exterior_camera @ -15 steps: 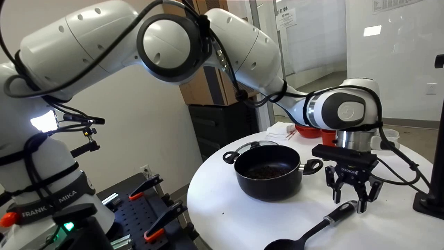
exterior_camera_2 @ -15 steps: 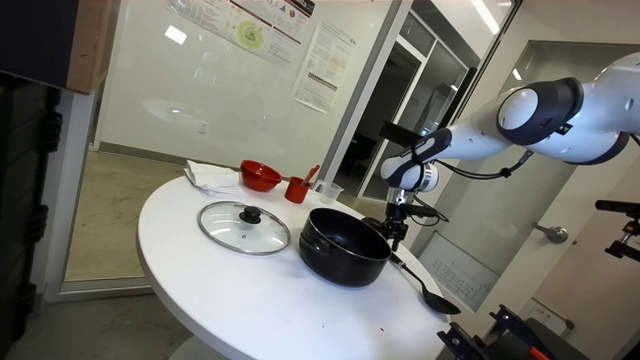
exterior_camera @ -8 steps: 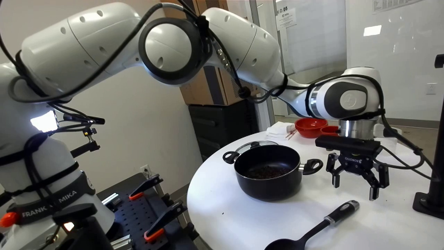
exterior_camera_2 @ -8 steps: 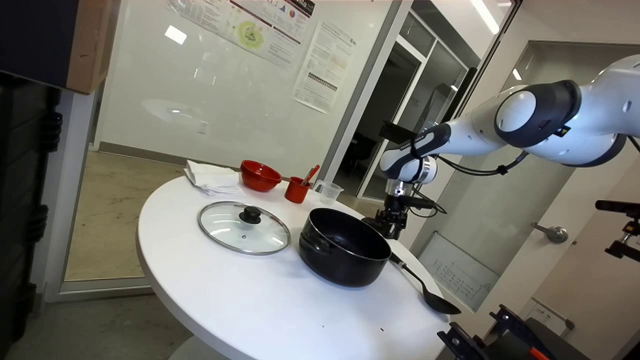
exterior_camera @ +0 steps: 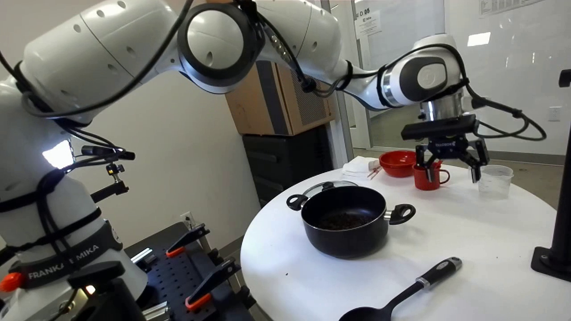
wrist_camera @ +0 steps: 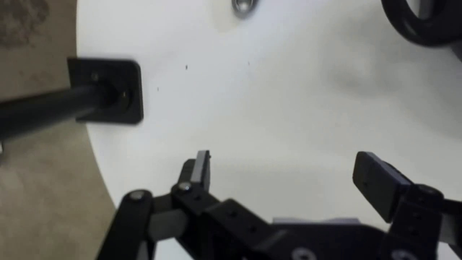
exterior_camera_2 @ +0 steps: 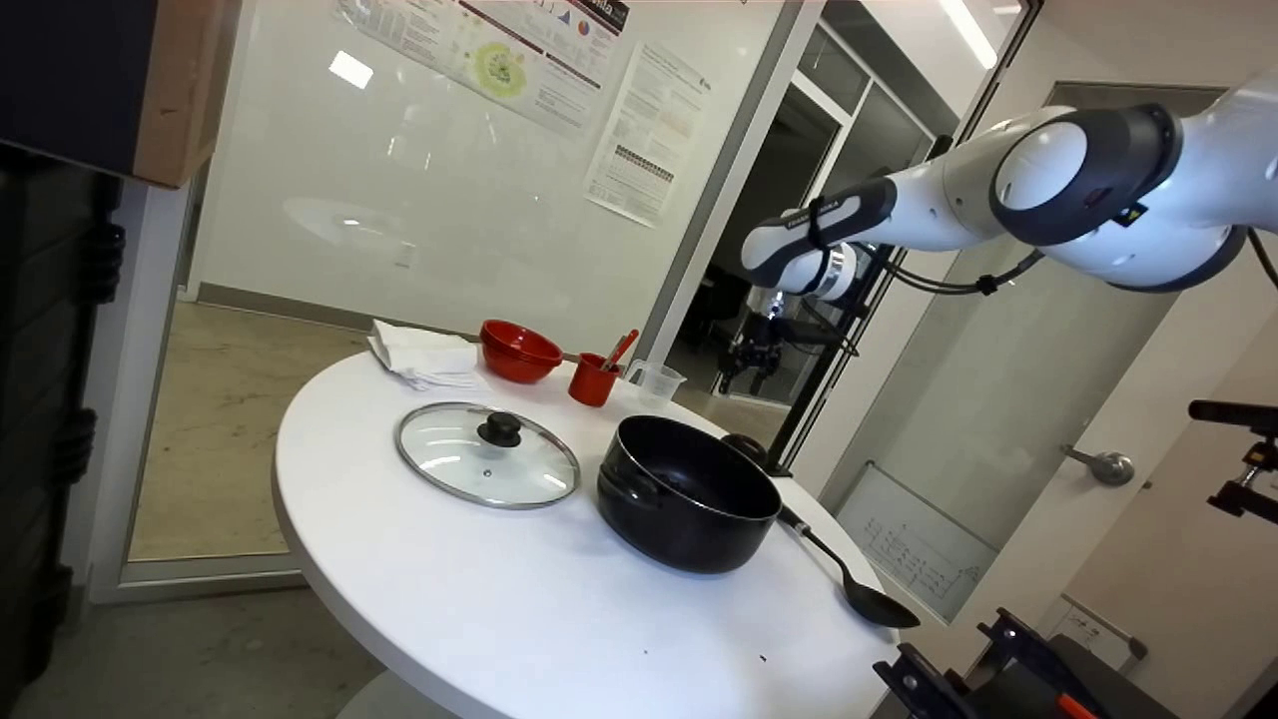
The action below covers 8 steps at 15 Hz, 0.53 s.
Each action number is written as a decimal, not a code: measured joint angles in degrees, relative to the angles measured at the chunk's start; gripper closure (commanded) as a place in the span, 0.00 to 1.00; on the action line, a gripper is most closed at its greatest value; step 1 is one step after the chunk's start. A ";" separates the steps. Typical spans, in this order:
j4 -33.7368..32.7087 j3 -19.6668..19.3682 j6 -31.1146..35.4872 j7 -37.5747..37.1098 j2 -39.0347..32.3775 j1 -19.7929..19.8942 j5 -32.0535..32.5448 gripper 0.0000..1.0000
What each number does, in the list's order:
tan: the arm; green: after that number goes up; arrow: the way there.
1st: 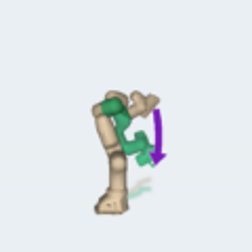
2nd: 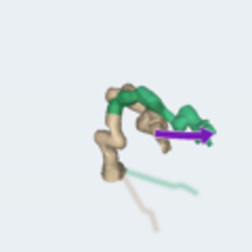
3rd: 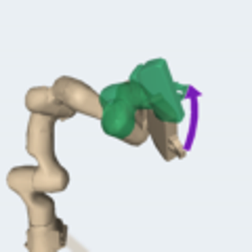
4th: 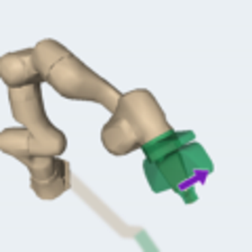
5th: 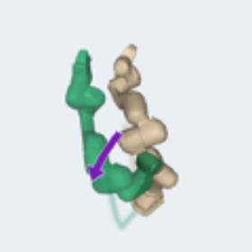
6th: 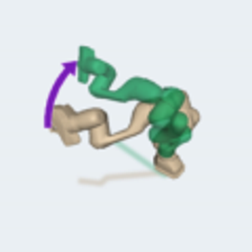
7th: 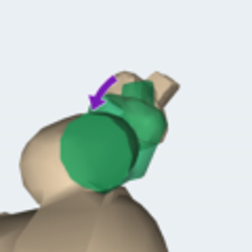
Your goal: Remove the black ladle from the black pot and put it on the table, put the lid on the black pot
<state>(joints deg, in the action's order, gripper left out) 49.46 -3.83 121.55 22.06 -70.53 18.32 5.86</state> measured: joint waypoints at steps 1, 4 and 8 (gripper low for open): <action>0.21 0.48 1.22 1.42 1.42 -0.91 0.14 0.00; 2.16 3.00 4.87 5.74 6.77 -3.42 0.15 0.00; 8.79 8.04 10.86 11.66 15.19 -5.97 0.12 0.00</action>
<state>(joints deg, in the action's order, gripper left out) 58.25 4.21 132.41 33.72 -55.34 12.35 5.98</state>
